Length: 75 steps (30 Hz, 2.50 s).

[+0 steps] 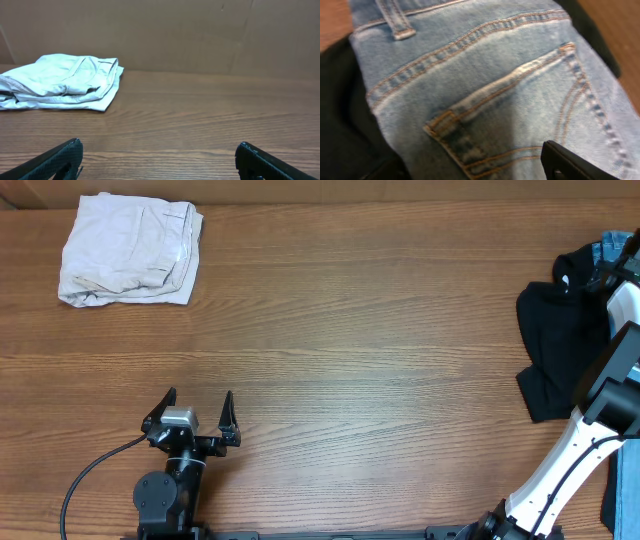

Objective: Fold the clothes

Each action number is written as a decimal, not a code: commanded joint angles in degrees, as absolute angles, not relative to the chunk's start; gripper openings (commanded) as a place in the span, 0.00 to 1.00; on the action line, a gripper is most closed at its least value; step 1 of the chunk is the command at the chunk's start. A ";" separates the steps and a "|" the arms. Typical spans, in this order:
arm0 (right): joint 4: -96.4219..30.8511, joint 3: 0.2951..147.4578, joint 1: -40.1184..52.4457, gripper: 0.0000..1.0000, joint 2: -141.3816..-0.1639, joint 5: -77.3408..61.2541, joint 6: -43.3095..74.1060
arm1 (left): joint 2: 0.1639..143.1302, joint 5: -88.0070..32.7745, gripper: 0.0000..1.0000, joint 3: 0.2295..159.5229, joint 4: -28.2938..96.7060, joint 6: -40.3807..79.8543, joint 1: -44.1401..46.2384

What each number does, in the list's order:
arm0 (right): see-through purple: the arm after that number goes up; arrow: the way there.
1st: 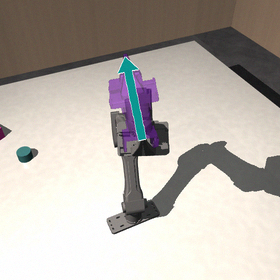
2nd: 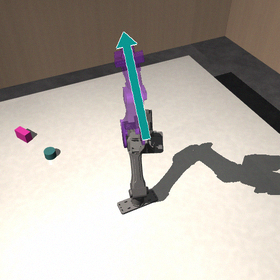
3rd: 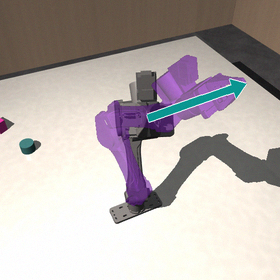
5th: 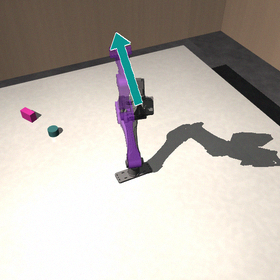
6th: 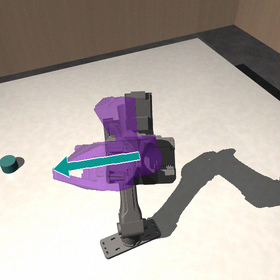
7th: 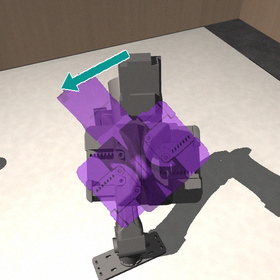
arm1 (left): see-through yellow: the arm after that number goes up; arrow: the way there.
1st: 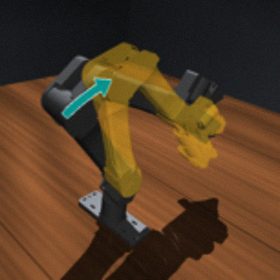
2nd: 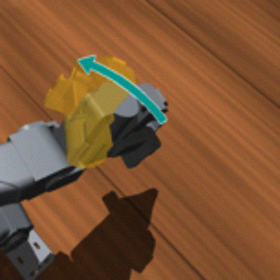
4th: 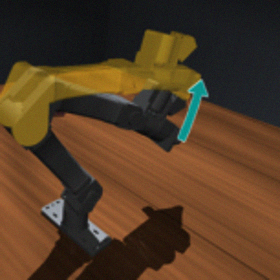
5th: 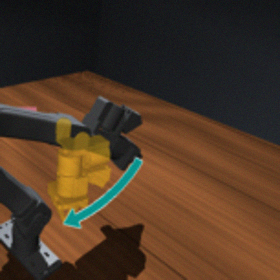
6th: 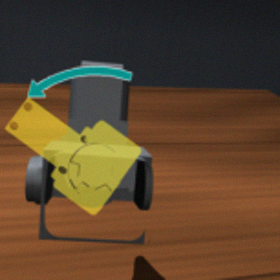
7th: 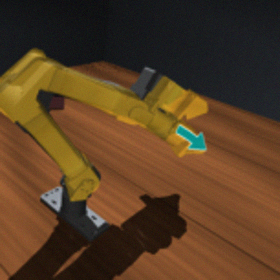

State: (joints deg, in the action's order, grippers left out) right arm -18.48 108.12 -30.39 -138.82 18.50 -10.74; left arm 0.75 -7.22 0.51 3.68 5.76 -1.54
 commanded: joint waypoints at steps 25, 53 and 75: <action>-15.77 110.30 -31.20 0.82 -141.27 11.92 -10.68 | 0.25 -6.87 1.00 0.27 3.81 4.86 -1.91; -18.39 114.39 -30.39 0.33 -142.87 19.44 -7.55 | 0.25 -6.87 1.00 0.27 3.81 4.86 -1.91; -21.34 114.45 -30.39 0.37 -133.69 18.06 1.37 | 0.25 -6.87 1.00 0.27 3.81 4.86 -1.89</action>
State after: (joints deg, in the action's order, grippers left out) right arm -21.17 112.51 -30.65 -138.41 18.85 -0.75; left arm 0.73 -7.22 0.51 3.68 5.74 -1.54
